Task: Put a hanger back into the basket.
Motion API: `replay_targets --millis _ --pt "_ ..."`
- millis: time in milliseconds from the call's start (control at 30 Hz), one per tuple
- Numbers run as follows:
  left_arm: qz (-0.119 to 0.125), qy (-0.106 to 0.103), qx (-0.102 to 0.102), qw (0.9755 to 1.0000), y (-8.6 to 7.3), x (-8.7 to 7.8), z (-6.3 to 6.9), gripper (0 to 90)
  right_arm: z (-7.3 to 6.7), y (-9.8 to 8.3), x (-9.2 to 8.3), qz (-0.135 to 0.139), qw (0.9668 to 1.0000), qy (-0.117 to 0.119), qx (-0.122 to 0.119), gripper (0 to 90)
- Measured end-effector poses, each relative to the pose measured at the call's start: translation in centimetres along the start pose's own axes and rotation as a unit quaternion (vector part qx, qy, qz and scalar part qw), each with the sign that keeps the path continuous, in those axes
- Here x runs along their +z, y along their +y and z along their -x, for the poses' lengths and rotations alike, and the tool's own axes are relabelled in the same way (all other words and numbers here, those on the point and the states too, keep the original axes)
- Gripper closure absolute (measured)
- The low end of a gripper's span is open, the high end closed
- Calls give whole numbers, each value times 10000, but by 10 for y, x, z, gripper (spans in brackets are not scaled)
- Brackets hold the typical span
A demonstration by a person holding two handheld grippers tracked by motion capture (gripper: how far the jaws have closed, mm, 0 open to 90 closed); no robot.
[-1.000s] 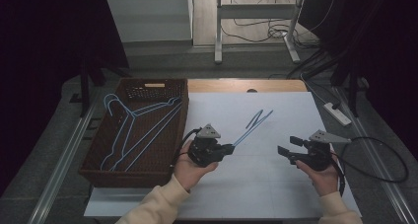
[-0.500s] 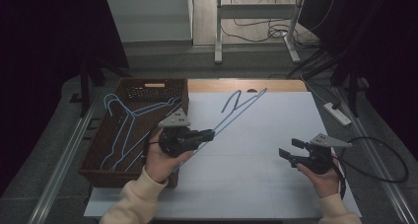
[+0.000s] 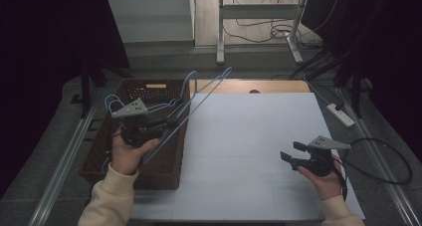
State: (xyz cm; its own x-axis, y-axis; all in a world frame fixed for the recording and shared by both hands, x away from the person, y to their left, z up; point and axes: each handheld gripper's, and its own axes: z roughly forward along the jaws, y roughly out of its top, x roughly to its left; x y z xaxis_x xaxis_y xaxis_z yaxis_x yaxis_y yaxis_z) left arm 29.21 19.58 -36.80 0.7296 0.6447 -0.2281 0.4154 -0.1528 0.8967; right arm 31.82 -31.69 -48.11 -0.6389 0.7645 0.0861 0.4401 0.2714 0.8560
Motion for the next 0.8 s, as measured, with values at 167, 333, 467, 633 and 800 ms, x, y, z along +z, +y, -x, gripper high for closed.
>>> replay_targets --millis 167,333,467,633,800 --pt "-10 126 11 9999 -2 -8 -11 870 0 -1 0 -39 10000 31 23 293" --pt "-20 284 -90 9996 -6 -18 -26 870 0 -1 1 -93 9999 77 55 291" --pt "43 388 -242 9989 -10 -30 -41 870 0 -1 1 -94 9999 79 75 291" --pt "26 496 -327 9982 -14 -40 -52 870 1 -1 1 -114 9999 78 94 287" --pt "15 553 -424 9976 -20 -47 -63 870 1 -2 1 -132 9998 86 91 287"
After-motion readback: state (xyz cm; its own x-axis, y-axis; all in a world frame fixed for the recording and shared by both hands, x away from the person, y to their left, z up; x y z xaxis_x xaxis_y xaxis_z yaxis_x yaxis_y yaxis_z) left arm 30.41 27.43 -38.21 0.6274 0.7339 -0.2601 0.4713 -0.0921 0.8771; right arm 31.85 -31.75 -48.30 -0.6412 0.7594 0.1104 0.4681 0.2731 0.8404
